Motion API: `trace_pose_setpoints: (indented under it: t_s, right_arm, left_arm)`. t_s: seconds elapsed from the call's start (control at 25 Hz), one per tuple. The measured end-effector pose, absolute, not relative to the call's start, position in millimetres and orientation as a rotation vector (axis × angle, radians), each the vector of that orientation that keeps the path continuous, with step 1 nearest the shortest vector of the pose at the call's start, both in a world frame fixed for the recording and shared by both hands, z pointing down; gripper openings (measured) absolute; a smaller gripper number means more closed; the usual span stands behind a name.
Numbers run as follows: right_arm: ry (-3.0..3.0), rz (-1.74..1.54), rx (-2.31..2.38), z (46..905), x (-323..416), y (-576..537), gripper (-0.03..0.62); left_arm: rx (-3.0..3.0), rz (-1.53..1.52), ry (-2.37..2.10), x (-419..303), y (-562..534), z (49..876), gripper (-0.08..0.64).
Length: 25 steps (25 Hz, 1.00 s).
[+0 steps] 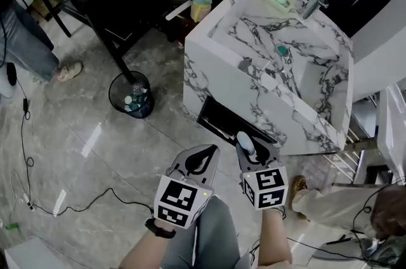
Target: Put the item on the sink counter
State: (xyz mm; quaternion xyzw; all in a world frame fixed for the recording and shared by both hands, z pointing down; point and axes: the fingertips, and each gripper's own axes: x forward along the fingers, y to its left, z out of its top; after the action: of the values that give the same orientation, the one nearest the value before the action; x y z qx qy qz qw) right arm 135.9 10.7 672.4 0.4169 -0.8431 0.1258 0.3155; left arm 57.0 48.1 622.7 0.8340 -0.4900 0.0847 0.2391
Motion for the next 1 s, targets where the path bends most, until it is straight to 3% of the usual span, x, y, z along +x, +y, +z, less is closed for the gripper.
trace_pose_setpoints:
  t_s: [0.64,1.0]
  right_arm:
    - [-2.2,0.349,1.109,791,135,-14,0.135]
    - [-2.113,0.308,1.17,846,145,-52,0.136]
  left_arm:
    - [2.266,0.255,-1.309,57,44,741,0.014]
    - [2.221,0.212,-1.354,44,35,761,0.014]
